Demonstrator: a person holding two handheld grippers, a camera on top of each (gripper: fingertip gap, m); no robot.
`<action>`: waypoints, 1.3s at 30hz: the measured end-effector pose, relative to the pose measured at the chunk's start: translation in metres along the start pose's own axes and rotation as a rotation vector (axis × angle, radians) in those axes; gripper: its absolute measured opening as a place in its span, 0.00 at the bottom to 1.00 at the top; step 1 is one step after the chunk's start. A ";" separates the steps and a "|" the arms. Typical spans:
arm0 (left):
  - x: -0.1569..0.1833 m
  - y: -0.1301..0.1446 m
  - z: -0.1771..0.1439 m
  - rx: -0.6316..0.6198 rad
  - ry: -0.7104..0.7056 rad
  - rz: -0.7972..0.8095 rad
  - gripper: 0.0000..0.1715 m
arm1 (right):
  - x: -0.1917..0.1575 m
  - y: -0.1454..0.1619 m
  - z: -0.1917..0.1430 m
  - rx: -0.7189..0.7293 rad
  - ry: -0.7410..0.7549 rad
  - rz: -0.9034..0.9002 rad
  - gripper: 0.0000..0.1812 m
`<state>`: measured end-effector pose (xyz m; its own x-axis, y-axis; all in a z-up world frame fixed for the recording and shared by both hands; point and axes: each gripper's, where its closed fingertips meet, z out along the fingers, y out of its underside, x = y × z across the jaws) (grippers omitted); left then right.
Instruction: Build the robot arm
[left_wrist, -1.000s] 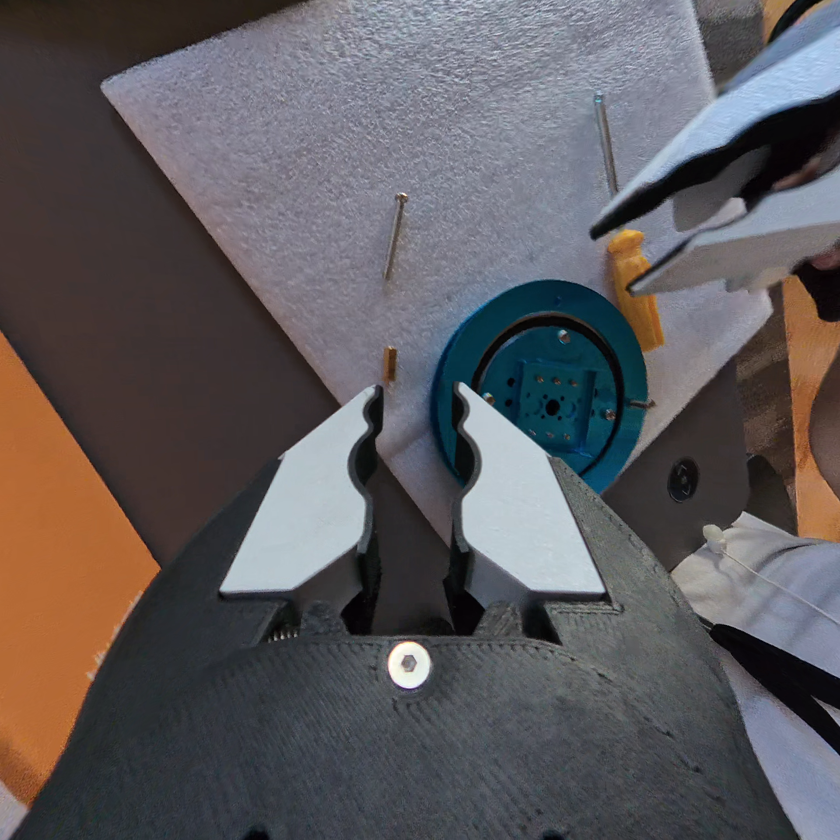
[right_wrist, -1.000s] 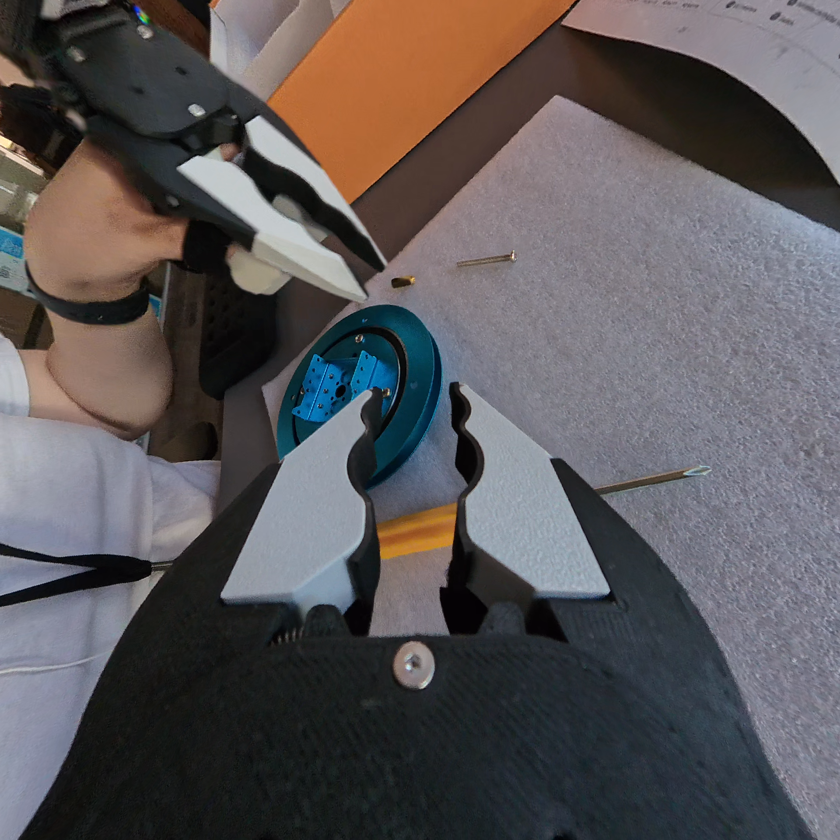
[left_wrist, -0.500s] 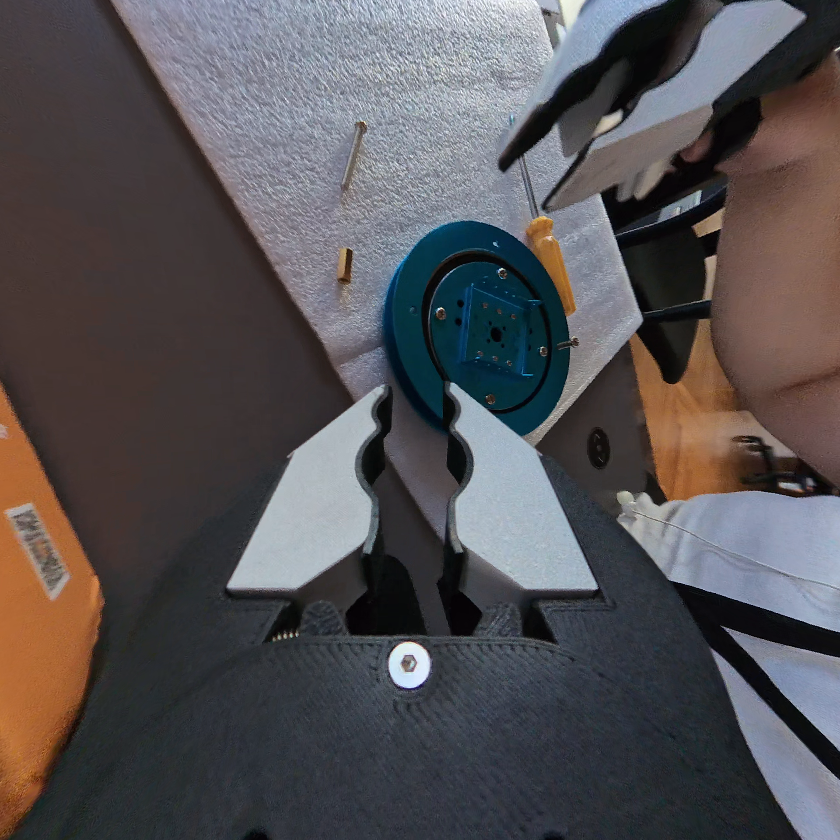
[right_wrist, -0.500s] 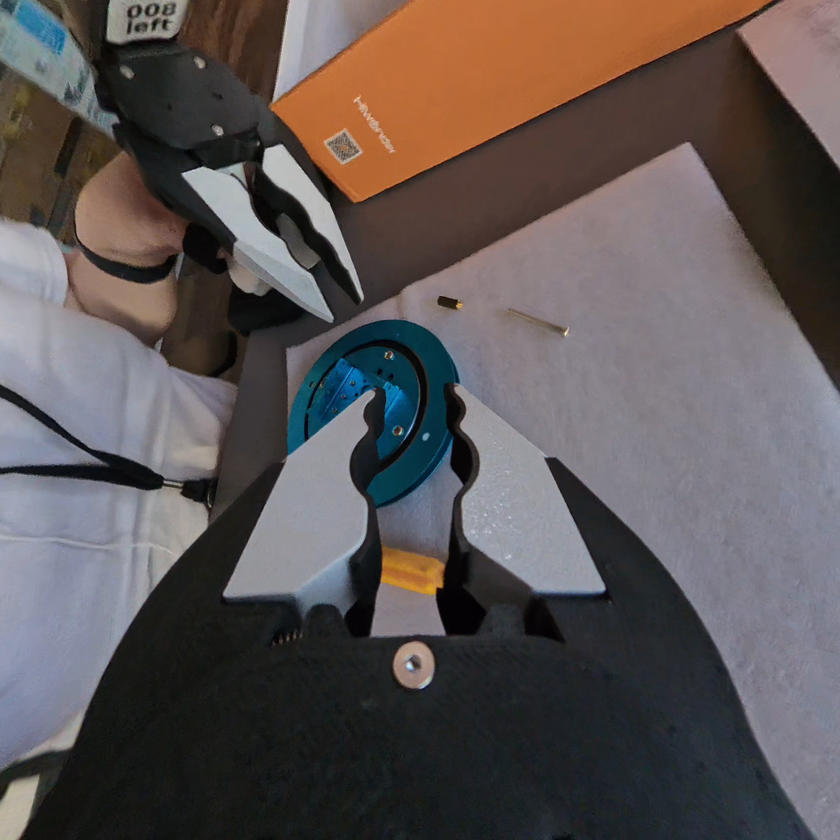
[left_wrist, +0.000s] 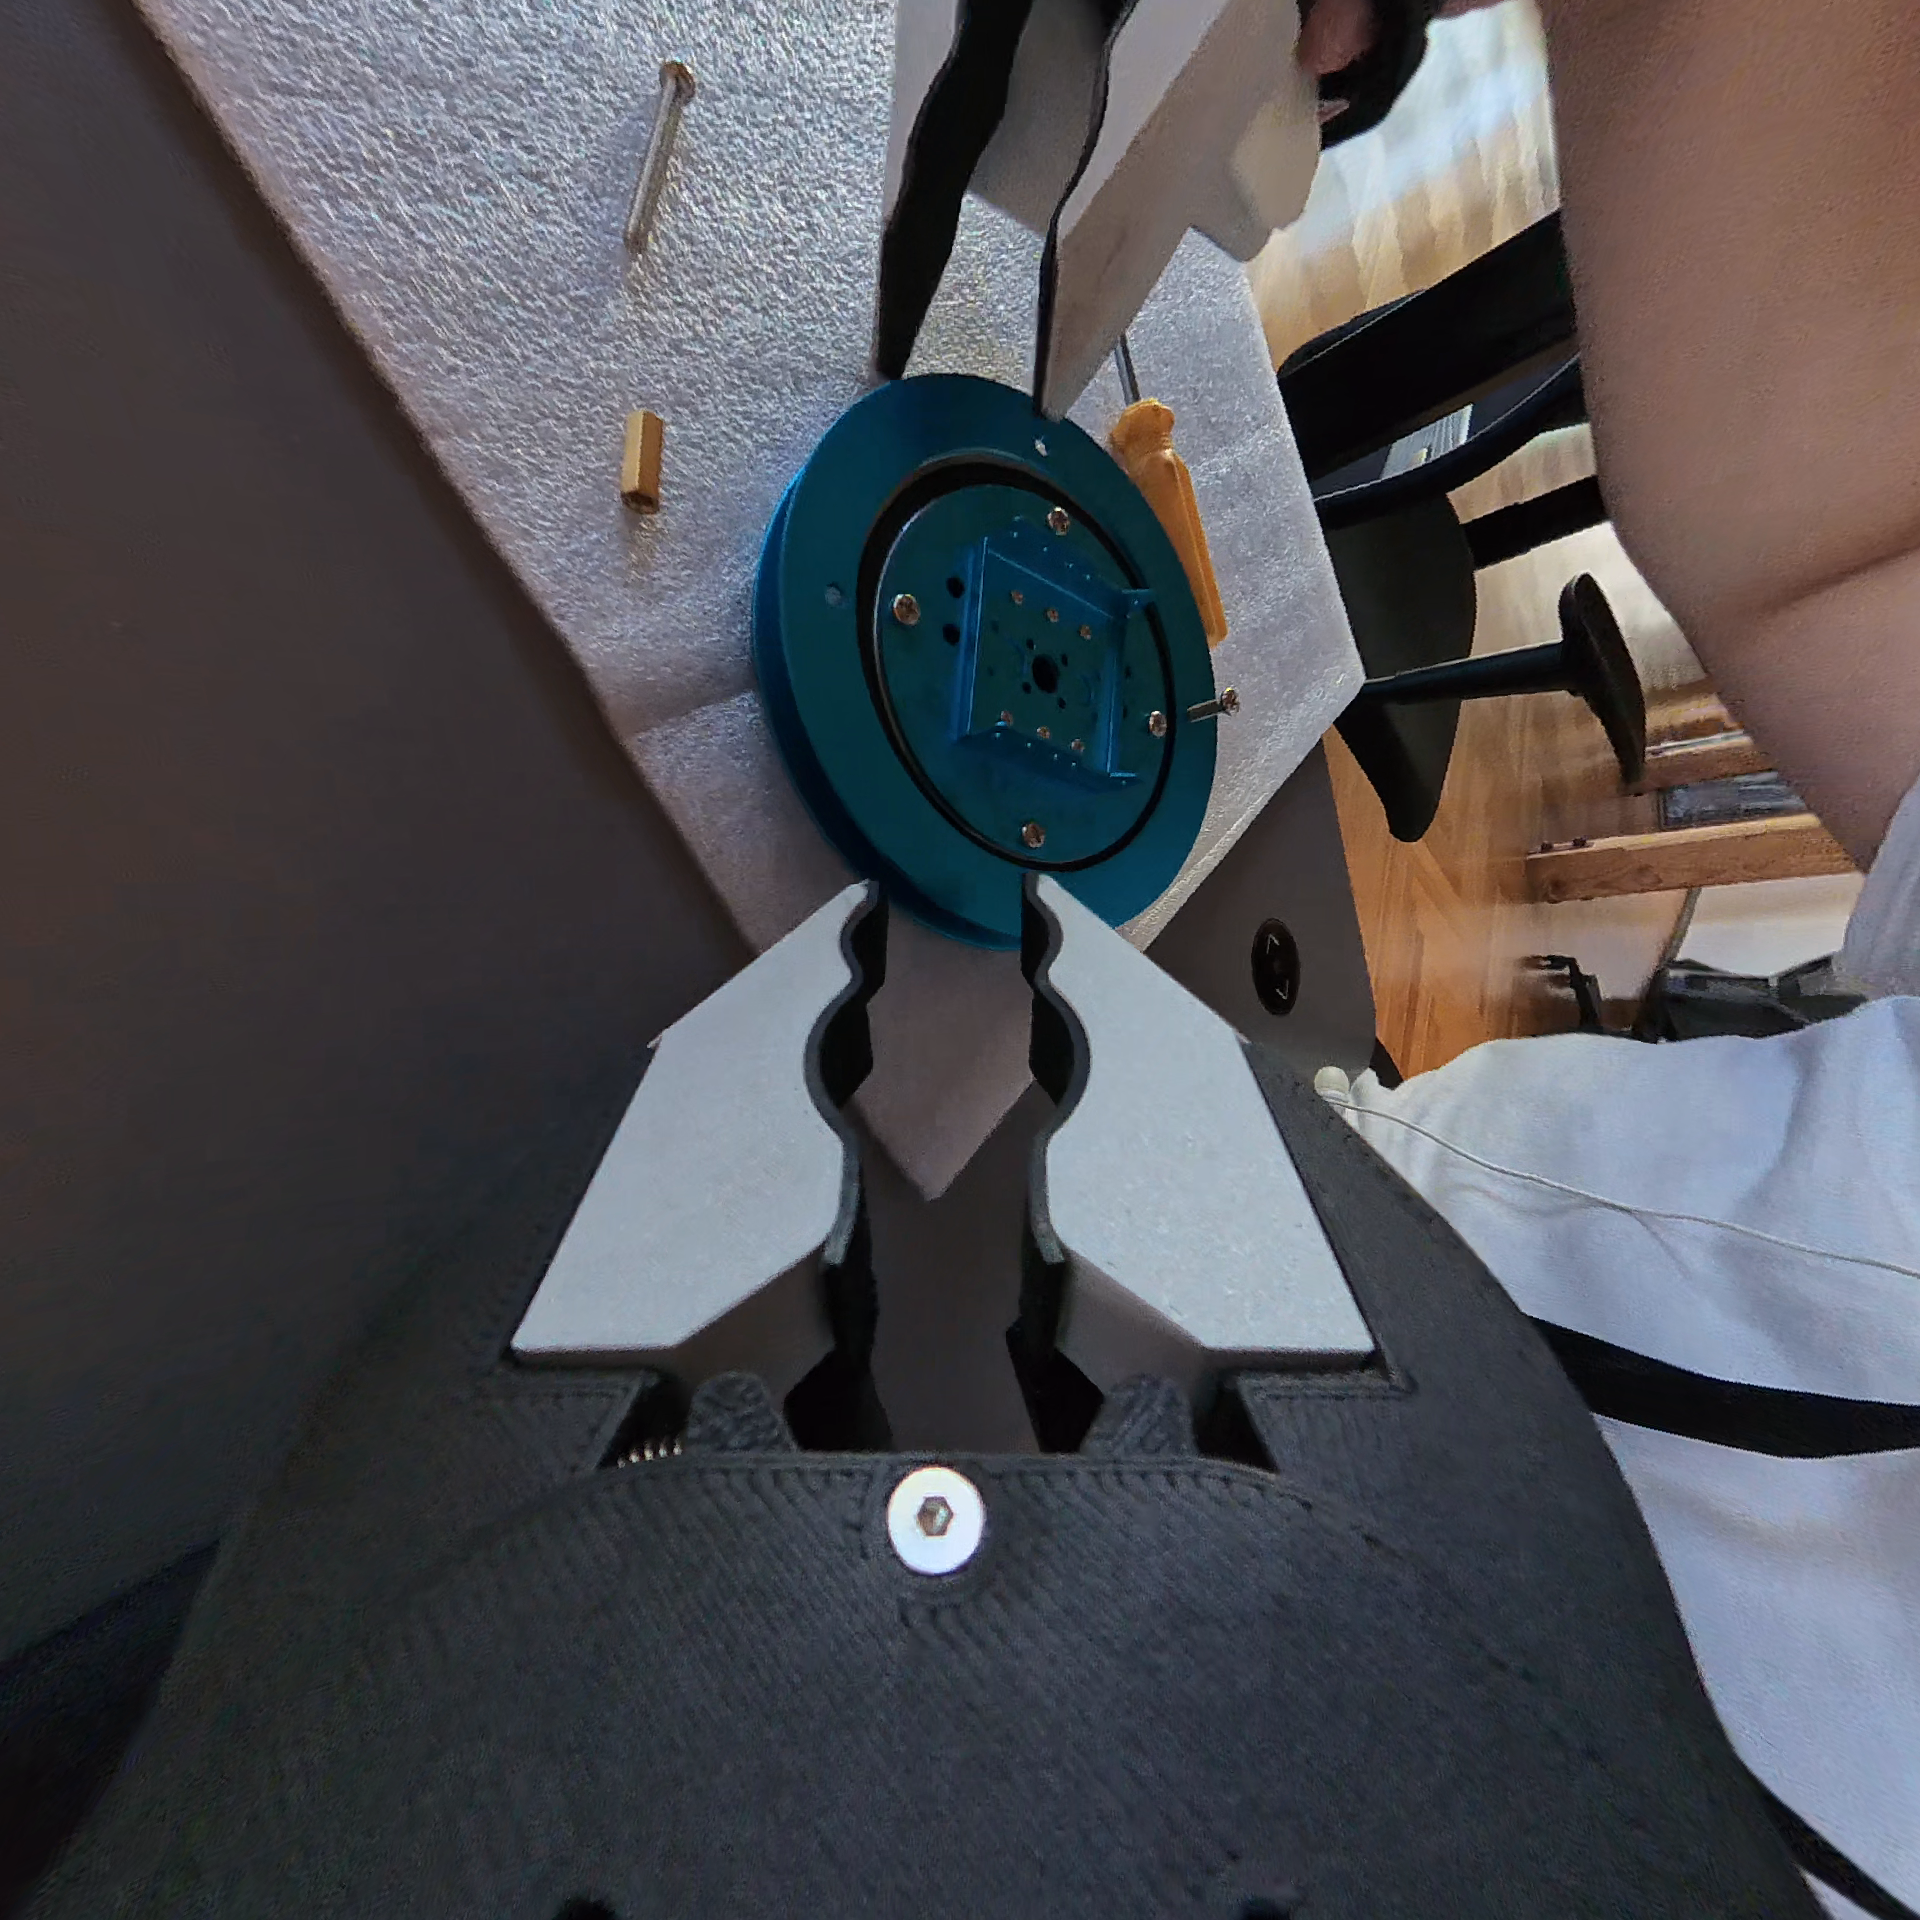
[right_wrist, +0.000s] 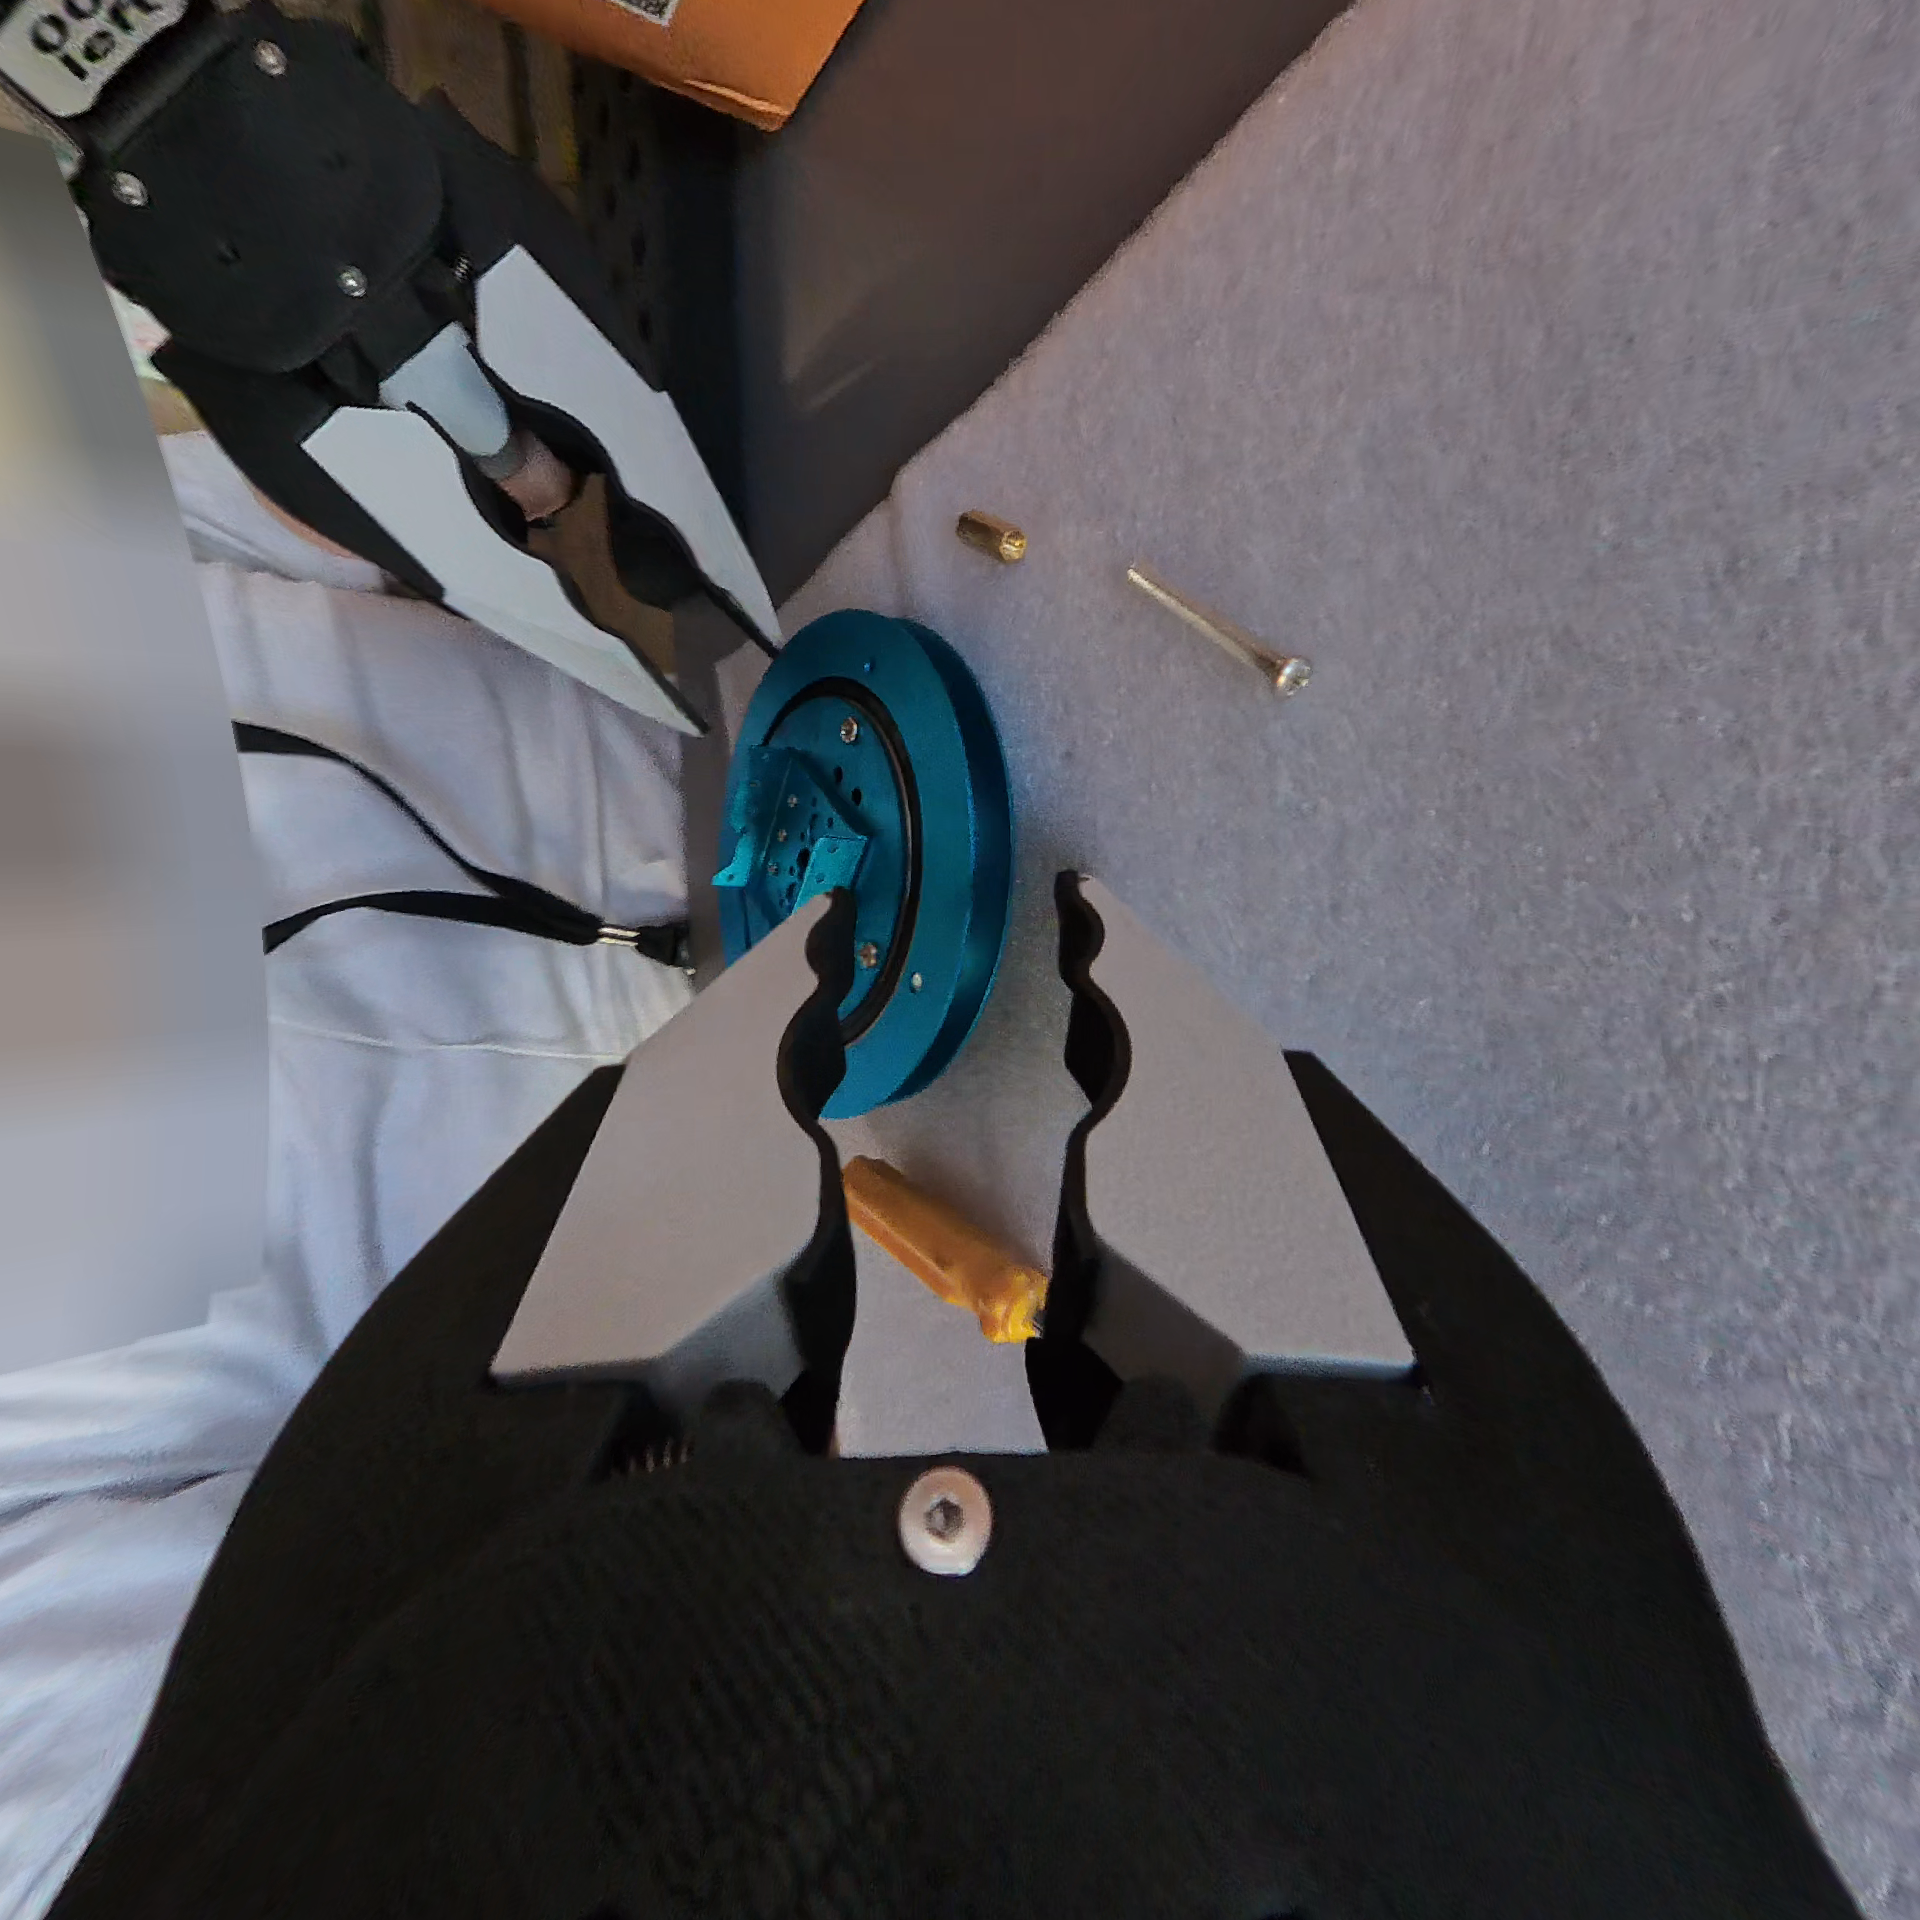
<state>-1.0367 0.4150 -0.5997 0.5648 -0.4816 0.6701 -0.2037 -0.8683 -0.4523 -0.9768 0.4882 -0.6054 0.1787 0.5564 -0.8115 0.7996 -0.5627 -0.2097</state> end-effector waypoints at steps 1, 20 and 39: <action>0.001 0.000 0.000 0.003 0.008 0.002 0.14 | -0.001 0.000 0.001 -0.015 -0.034 0.013 0.21; 0.015 0.013 0.005 0.044 -0.086 0.422 0.20 | -0.016 -0.004 0.018 -0.266 -0.223 0.062 0.21; 0.013 0.006 0.000 0.120 -0.135 0.383 0.25 | -0.025 -0.004 0.022 -0.181 -0.393 0.113 0.06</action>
<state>-1.0303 0.4031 -0.5938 0.5673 -0.7403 0.3607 -0.3294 -0.6054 -0.7245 -0.9967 0.4632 -0.5965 0.0674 0.2034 -0.9768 0.8812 -0.4713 -0.0373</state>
